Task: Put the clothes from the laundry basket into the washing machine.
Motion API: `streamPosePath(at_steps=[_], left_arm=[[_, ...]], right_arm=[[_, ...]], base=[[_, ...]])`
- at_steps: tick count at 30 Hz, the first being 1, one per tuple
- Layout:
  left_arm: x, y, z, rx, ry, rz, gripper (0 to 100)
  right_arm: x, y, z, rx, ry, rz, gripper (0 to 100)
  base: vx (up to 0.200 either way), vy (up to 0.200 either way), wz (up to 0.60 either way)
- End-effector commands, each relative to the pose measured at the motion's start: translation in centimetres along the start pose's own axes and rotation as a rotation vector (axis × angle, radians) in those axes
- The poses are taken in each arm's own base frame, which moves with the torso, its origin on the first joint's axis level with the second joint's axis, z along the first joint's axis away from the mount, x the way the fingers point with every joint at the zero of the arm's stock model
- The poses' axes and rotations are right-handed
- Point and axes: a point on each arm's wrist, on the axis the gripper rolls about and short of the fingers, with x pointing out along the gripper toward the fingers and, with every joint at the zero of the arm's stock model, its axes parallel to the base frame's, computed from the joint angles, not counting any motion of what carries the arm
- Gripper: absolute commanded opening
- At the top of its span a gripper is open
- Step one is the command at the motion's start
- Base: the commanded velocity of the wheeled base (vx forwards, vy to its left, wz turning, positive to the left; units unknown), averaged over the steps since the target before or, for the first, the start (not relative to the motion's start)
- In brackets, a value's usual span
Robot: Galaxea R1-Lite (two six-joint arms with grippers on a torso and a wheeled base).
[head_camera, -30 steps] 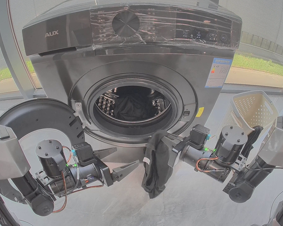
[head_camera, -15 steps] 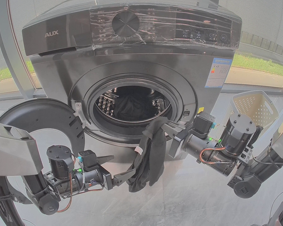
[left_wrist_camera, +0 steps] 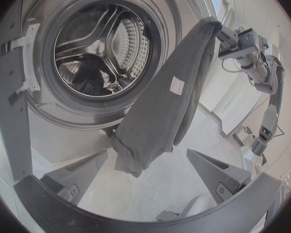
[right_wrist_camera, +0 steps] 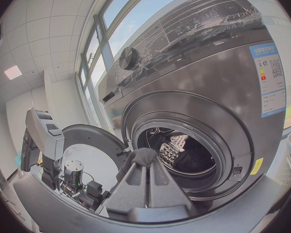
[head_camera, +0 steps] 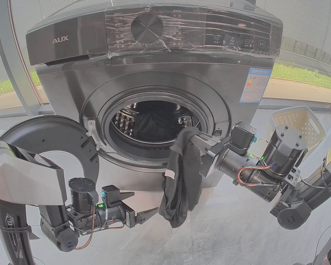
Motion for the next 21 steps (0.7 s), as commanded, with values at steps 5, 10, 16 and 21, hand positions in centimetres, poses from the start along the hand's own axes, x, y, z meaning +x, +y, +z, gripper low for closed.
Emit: streamPosePath(at_steps=[5, 10, 16, 21], left_arm=[[2.2, 0.8, -2.1, 0.014, 0.057, -0.031, 100], [3.1, 1.1, -2.6, 0.015, 0.062, -0.035, 100], [3.9, 1.2, -2.8, 0.018, 0.057, -0.045, 100], [4.5, 1.4, -3.4, 0.015, 0.07, -0.048, 100]], right_arm=[[0.4, 0.0, 0.3, 0.0, -0.02, -0.008, 0], [0.8, -0.2, -0.5, 0.002, -0.005, -0.038, 0], [1.3, -0.2, -0.4, 0.0, -0.014, -0.047, 0], [1.3, -0.3, -0.4, 0.001, -0.014, -0.05, 0]], base=[[0.0, 0.0, 0.0], [0.0, 0.0, 0.0], [0.0, 0.0, 0.0], [0.0, 0.0, 0.0]])
